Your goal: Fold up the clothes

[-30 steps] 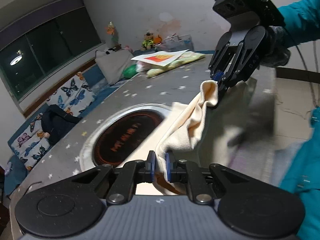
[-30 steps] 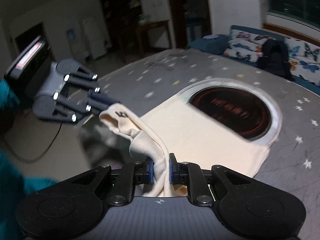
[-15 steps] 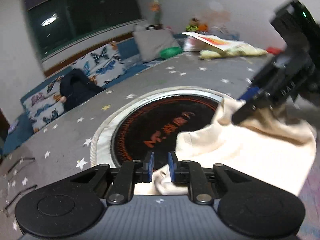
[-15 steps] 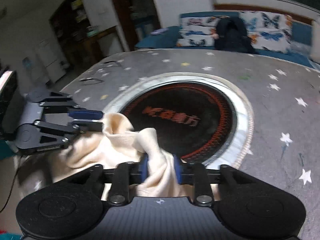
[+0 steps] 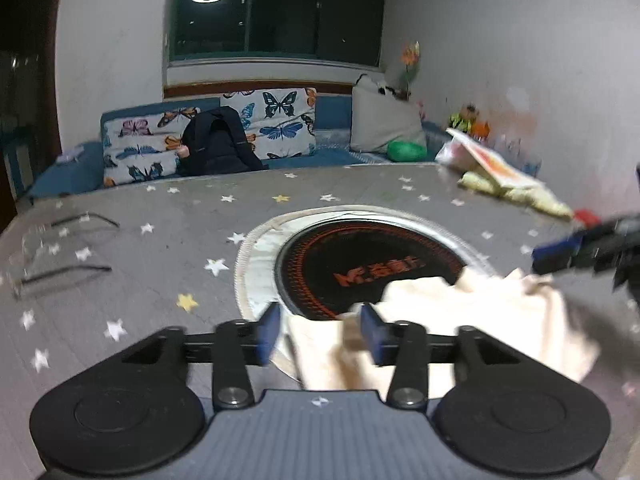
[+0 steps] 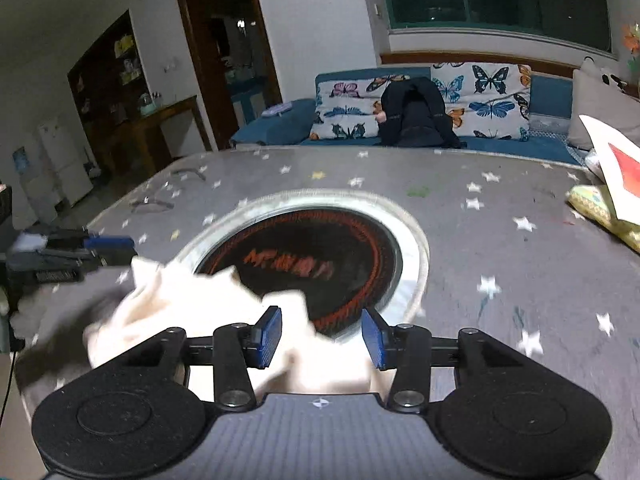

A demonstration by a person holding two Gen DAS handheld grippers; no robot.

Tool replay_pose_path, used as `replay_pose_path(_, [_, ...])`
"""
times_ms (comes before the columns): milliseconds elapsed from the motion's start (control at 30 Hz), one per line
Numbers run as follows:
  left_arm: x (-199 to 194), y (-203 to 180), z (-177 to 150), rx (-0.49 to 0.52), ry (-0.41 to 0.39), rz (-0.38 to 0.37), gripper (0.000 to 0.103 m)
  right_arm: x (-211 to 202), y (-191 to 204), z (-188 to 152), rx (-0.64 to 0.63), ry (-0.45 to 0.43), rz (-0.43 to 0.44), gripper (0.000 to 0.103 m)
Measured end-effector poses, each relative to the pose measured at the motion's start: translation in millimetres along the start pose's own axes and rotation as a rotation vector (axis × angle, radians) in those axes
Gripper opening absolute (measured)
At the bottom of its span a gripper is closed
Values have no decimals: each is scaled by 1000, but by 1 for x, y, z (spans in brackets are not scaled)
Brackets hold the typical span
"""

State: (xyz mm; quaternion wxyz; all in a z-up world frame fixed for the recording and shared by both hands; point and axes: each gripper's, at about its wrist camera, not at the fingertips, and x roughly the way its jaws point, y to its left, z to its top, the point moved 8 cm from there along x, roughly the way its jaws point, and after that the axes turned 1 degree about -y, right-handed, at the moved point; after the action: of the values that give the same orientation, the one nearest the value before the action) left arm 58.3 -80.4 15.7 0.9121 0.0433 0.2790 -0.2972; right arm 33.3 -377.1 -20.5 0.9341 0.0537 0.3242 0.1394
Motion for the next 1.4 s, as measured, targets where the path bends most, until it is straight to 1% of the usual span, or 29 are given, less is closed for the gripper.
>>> replay_pose_path(67, [-1,-4,-1,-23,-3,-17,53,-1,-1,-9,25,7,-7,47])
replay_pose_path(167, [4,-9,-2,-36,-2,-28,53,-5,-8,-20,95,1,-12,47])
replay_pose_path(267, [18,-12,-5,-67,14,-55,53,-7,-12,-28,155,-7,1,47])
replay_pose_path(333, [30,-12,-7,-90,21,-62,50,-8,-15,-30,200,-26,8,47])
replay_pose_path(367, [34,-11,-9,-105,22,-66,42,-10,-17,-31,232,-37,14,47])
replay_pose_path(400, [37,-10,-10,-119,25,-69,26,-11,-19,-32,263,-48,22,47])
replay_pose_path(467, [43,-6,-14,-150,30,-62,11,-12,-24,-34,313,-62,34,47])
replay_pose_path(533, [39,0,-14,-167,11,-38,8,-11,-26,-36,338,-64,37,47])
replay_pose_path(600, [36,6,-15,-184,3,-18,8,-13,-28,-37,353,-74,31,46])
replay_pose_path(633, [36,10,-18,-192,13,-2,8,-15,-30,-37,361,-83,24,46])
replay_pose_path(733, [38,7,-27,-143,46,41,8,-19,-38,-41,408,-105,12,41])
replay_pose_path(767, [38,5,-29,-125,53,51,9,-20,-40,-43,425,-106,13,41])
replay_pose_path(867, [38,-3,-29,-97,45,50,10,-18,-38,-49,445,-93,35,36])
replay_pose_path(1000, [41,-2,-31,-104,51,66,11,-10,-35,-48,453,-95,47,33])
replay_pose_path(1167, [41,0,-32,-104,52,77,14,3,-31,-46,462,-103,81,20])
replay_pose_path(1233, [42,0,-32,-102,53,86,15,1,-29,-43,464,-127,88,7])
replay_pose_path(1267, [42,0,-32,-99,54,90,15,-1,-28,-41,467,-141,91,5])
replay_pose_path(1300, [41,0,-32,-89,54,95,15,-6,-25,-37,443,-163,74,4])
replay_pose_path(1400, [40,-1,-33,-58,55,112,18,-31,-16,-17,323,-241,-12,1])
